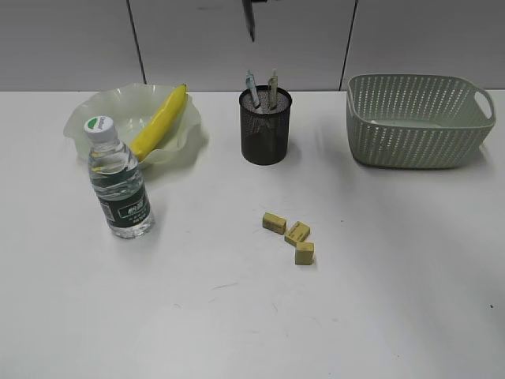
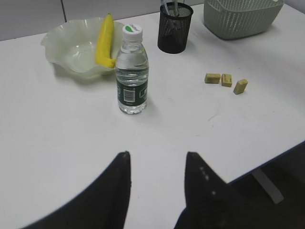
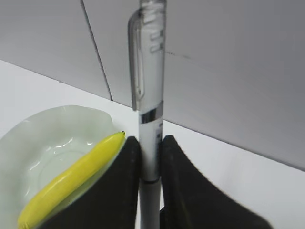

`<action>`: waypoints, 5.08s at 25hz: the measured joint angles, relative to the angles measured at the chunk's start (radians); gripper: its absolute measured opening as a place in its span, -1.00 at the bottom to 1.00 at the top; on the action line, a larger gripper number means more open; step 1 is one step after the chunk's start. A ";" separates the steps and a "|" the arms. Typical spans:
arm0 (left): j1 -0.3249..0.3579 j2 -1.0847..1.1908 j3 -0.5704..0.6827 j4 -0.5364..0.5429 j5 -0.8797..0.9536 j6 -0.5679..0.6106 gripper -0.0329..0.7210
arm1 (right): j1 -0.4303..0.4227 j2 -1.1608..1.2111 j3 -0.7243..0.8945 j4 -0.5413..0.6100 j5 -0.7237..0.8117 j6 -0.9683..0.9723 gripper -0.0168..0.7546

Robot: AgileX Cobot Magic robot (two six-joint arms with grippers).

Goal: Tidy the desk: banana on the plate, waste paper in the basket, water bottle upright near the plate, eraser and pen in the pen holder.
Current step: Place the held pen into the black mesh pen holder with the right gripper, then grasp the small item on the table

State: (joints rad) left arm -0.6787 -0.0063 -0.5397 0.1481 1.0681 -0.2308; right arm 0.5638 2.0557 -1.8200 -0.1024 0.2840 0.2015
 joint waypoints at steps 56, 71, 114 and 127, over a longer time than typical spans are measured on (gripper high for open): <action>0.000 0.000 0.000 0.001 0.000 0.000 -0.15 | -0.023 -0.146 0.116 -0.088 0.586 -0.013 0.21; 0.000 0.000 0.000 0.002 0.000 0.000 -0.15 | -0.023 -0.764 0.373 -0.013 0.893 -0.150 0.21; -0.001 0.997 -0.319 -0.027 -0.437 0.148 -0.15 | -0.023 -2.063 1.311 0.042 0.760 -0.155 0.21; -0.059 1.486 -0.630 -0.053 -0.490 0.388 -0.03 | -0.023 -2.063 1.311 0.042 0.760 -0.155 0.21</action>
State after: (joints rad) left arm -0.7379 1.4799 -1.1693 0.0949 0.5781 0.1572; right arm 0.5404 -0.0070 -0.5092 -0.0609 1.0441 0.0460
